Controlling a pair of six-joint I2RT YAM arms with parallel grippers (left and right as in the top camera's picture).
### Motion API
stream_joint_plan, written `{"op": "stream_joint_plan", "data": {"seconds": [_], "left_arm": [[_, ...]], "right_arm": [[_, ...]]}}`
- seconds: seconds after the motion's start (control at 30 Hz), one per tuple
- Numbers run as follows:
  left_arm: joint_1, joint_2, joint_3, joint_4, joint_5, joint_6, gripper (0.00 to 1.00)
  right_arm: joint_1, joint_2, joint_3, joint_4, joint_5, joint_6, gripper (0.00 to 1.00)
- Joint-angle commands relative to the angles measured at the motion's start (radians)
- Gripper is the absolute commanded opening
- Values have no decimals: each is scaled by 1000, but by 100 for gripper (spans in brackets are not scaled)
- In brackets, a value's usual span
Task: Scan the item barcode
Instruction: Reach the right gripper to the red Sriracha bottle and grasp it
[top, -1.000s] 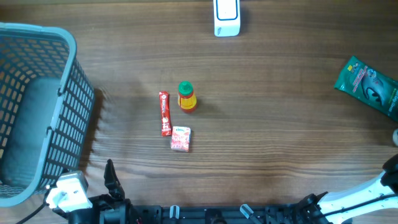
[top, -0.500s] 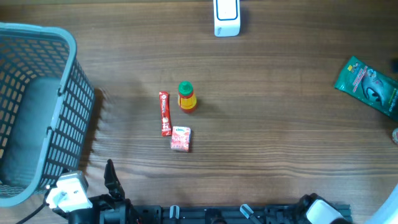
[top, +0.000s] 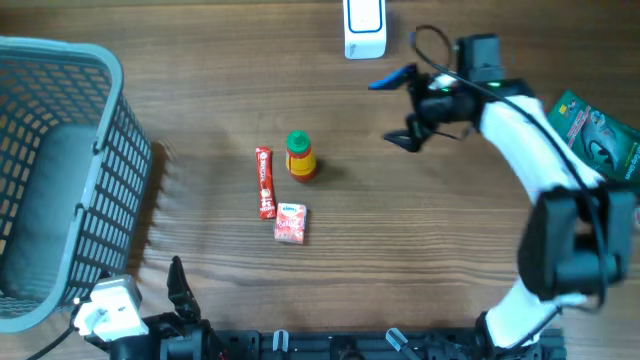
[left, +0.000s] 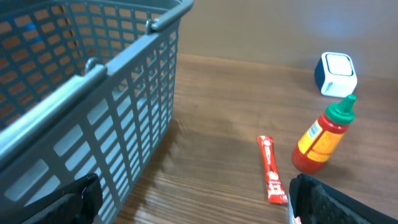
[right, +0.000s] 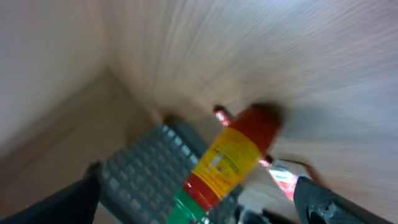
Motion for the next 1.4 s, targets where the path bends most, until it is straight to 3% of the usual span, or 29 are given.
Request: {"op": "stream_joint_plan", "data": {"seconds": [0.0,0.2,0.47,0.67,1.1,1.23,1.37], "left_arm": [[5,-4,2,2,5,-6,100],[5,-4,2,2,5,-6,100],[4,-4,2,2,5,-6,100],[5,-4,2,2,5,-6,100],[5,-4,2,2,5,-6,100],[4,-4,2,2,5,-6,100],[4,-4,2,2,5,-6,100]], "right_arm": [[71,117,2,152,-130,144,100],[231,175,2,267,31,323,100],[286,224,2,163,105,268,100],[303,225,0,146,2,277,100],[379,264,-1,190,35,399,99],[383,286,-1,222,38,401,84],[383,286,0,238,34,386,59]]}}
